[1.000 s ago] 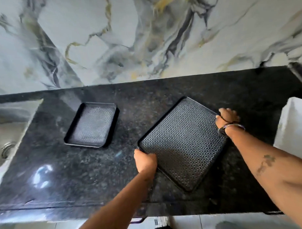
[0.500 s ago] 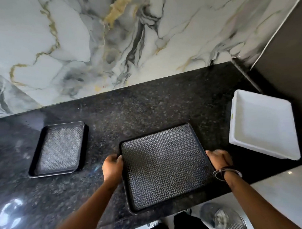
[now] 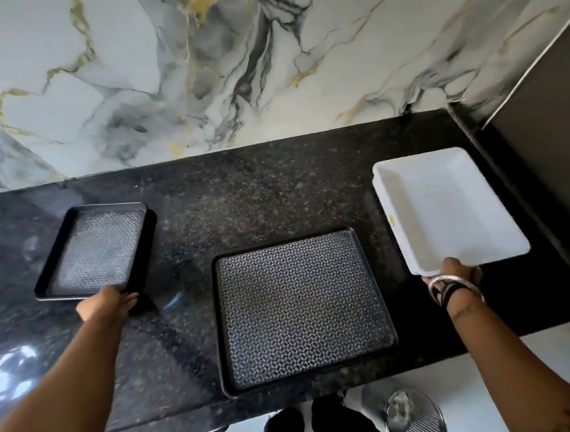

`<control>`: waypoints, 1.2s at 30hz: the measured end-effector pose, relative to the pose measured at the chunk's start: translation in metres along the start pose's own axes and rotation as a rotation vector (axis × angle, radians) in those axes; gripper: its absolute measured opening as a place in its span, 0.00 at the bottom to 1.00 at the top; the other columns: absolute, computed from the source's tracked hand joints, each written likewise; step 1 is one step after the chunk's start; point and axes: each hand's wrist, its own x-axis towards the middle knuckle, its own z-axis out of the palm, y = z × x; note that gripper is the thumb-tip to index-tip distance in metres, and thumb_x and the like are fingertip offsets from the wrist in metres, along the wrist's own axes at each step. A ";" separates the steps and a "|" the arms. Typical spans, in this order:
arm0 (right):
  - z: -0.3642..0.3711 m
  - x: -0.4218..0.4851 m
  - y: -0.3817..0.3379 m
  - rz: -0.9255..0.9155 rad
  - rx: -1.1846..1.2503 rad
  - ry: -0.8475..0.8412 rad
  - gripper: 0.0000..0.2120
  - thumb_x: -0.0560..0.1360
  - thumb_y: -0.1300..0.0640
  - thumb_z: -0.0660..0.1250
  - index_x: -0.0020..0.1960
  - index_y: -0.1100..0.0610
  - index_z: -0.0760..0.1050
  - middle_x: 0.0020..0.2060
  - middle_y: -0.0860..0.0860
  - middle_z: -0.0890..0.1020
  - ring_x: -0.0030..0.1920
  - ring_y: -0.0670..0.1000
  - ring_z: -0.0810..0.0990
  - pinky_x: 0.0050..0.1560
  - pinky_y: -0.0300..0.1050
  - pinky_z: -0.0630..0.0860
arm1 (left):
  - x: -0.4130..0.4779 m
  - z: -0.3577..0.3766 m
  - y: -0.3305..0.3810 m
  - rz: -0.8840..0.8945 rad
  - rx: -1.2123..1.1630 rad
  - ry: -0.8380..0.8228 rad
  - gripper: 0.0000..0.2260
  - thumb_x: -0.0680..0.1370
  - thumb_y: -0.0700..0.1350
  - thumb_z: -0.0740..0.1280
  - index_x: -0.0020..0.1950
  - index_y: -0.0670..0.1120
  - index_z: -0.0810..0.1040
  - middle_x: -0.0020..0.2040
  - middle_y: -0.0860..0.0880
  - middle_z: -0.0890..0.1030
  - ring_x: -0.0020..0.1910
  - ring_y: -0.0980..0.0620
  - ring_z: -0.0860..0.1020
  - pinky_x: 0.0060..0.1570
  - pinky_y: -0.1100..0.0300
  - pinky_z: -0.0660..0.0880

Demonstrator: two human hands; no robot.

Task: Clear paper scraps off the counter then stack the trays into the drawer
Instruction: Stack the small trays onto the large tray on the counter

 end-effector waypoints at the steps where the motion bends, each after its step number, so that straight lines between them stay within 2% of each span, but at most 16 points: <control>1: 0.004 -0.012 -0.002 -0.066 -0.001 0.034 0.11 0.71 0.62 0.63 0.52 0.63 0.73 0.55 0.61 0.77 0.58 0.62 0.77 0.53 0.49 0.70 | -0.006 0.004 0.003 0.039 -0.026 0.038 0.08 0.80 0.36 0.54 0.47 0.40 0.72 0.39 0.41 0.81 0.28 0.55 0.83 0.24 0.64 0.79; 2: 0.007 -0.020 0.001 -0.169 -0.081 0.000 0.13 0.66 0.60 0.63 0.51 0.60 0.72 0.50 0.58 0.77 0.55 0.59 0.79 0.51 0.47 0.69 | -0.018 0.006 0.005 0.091 -0.060 0.084 0.09 0.79 0.36 0.56 0.40 0.42 0.71 0.36 0.44 0.77 0.21 0.56 0.80 0.18 0.66 0.75; 4: 0.013 -0.034 0.006 -0.334 -0.297 -0.163 0.09 0.66 0.60 0.65 0.46 0.58 0.74 0.43 0.55 0.79 0.48 0.55 0.79 0.48 0.46 0.71 | -0.047 0.013 0.003 0.171 -0.092 0.094 0.11 0.79 0.37 0.60 0.35 0.43 0.70 0.34 0.43 0.73 0.15 0.57 0.75 0.14 0.67 0.70; 8: 0.026 -0.067 0.019 -0.517 -0.592 -0.484 0.12 0.68 0.61 0.65 0.51 0.54 0.78 0.42 0.52 0.82 0.42 0.55 0.79 0.42 0.44 0.73 | -0.102 0.020 -0.021 0.353 0.108 -0.064 0.11 0.78 0.41 0.66 0.37 0.43 0.70 0.31 0.40 0.75 0.15 0.53 0.74 0.24 0.59 0.74; 11: 0.036 -0.089 0.030 -0.585 -0.739 -0.597 0.14 0.69 0.61 0.65 0.54 0.55 0.77 0.46 0.57 0.84 0.47 0.60 0.81 0.44 0.49 0.77 | -0.143 0.029 -0.050 0.499 0.367 -0.191 0.10 0.77 0.40 0.68 0.38 0.41 0.71 0.29 0.40 0.76 0.14 0.52 0.72 0.19 0.62 0.70; 15: 0.035 -0.090 0.042 -0.630 -0.822 -0.612 0.15 0.72 0.61 0.65 0.58 0.61 0.74 0.53 0.64 0.82 0.54 0.65 0.80 0.51 0.52 0.77 | -0.181 0.048 -0.090 0.584 0.744 -0.274 0.13 0.76 0.41 0.69 0.34 0.43 0.70 0.24 0.45 0.75 0.17 0.50 0.73 0.14 0.64 0.67; 17: 0.031 -0.086 0.050 -0.614 -0.809 -0.613 0.17 0.75 0.60 0.64 0.62 0.63 0.73 0.58 0.66 0.81 0.60 0.64 0.78 0.56 0.52 0.75 | -0.194 0.056 -0.104 0.633 0.947 -0.232 0.13 0.75 0.44 0.69 0.33 0.42 0.71 0.26 0.46 0.76 0.22 0.48 0.77 0.20 0.59 0.72; 19: 0.027 -0.084 0.055 -0.607 -0.793 -0.620 0.20 0.77 0.59 0.63 0.67 0.66 0.70 0.63 0.67 0.78 0.65 0.63 0.76 0.61 0.51 0.71 | -0.205 0.061 -0.118 0.651 1.017 -0.206 0.14 0.75 0.46 0.68 0.35 0.40 0.71 0.30 0.41 0.80 0.29 0.40 0.81 0.29 0.52 0.77; 21: 0.026 -0.083 0.058 -0.612 -0.748 -0.606 0.20 0.78 0.57 0.62 0.66 0.67 0.70 0.63 0.68 0.77 0.65 0.63 0.76 0.62 0.52 0.70 | -0.214 0.064 -0.132 0.646 1.048 -0.162 0.14 0.75 0.47 0.67 0.35 0.41 0.69 0.36 0.37 0.82 0.37 0.36 0.82 0.36 0.50 0.79; 24: 0.025 -0.087 0.064 -0.627 -0.663 -0.568 0.14 0.79 0.56 0.62 0.56 0.67 0.74 0.56 0.70 0.80 0.57 0.58 0.80 0.58 0.53 0.72 | -0.224 0.067 -0.145 0.651 1.158 -0.070 0.12 0.75 0.49 0.67 0.39 0.41 0.73 0.45 0.36 0.83 0.47 0.35 0.81 0.42 0.52 0.76; 26: 0.023 -0.089 0.067 -0.653 -0.677 -0.535 0.12 0.78 0.55 0.62 0.49 0.66 0.74 0.53 0.70 0.81 0.56 0.63 0.81 0.55 0.53 0.73 | -0.226 0.070 -0.148 0.678 1.258 -0.043 0.12 0.76 0.49 0.66 0.44 0.39 0.76 0.48 0.37 0.83 0.49 0.36 0.81 0.44 0.51 0.77; 29: 0.014 -0.101 0.073 -0.757 -0.690 -0.460 0.14 0.77 0.56 0.64 0.54 0.67 0.74 0.52 0.70 0.81 0.55 0.67 0.80 0.52 0.55 0.75 | -0.227 0.072 -0.147 0.782 1.356 -0.023 0.10 0.75 0.46 0.64 0.47 0.39 0.78 0.50 0.38 0.83 0.50 0.36 0.81 0.44 0.50 0.77; 31: 0.002 -0.112 0.080 -0.887 -0.618 -0.312 0.16 0.75 0.58 0.66 0.58 0.68 0.74 0.53 0.69 0.80 0.54 0.68 0.79 0.50 0.57 0.76 | -0.226 0.066 -0.147 0.883 1.326 -0.007 0.10 0.76 0.47 0.63 0.45 0.40 0.78 0.48 0.38 0.83 0.47 0.36 0.81 0.41 0.51 0.75; 34: -0.023 -0.142 0.110 -1.214 -0.425 0.012 0.15 0.72 0.59 0.64 0.55 0.66 0.75 0.48 0.65 0.78 0.48 0.67 0.78 0.46 0.57 0.76 | -0.219 0.026 -0.153 1.152 1.183 0.043 0.14 0.77 0.57 0.61 0.42 0.47 0.76 0.42 0.43 0.83 0.41 0.38 0.81 0.34 0.54 0.70; 35: -0.030 -0.157 0.127 -1.300 -0.347 0.053 0.13 0.73 0.58 0.62 0.54 0.64 0.76 0.48 0.63 0.78 0.48 0.65 0.77 0.46 0.56 0.75 | -0.210 0.006 -0.158 1.261 1.122 0.052 0.15 0.77 0.60 0.60 0.43 0.49 0.74 0.43 0.45 0.82 0.42 0.40 0.81 0.35 0.54 0.73; 36: -0.035 -0.172 0.148 -1.367 -0.286 0.043 0.11 0.75 0.58 0.62 0.53 0.62 0.76 0.48 0.60 0.78 0.48 0.63 0.77 0.47 0.55 0.75 | -0.198 -0.012 -0.163 1.331 1.098 0.039 0.16 0.77 0.62 0.58 0.48 0.51 0.74 0.48 0.45 0.82 0.48 0.41 0.80 0.43 0.52 0.76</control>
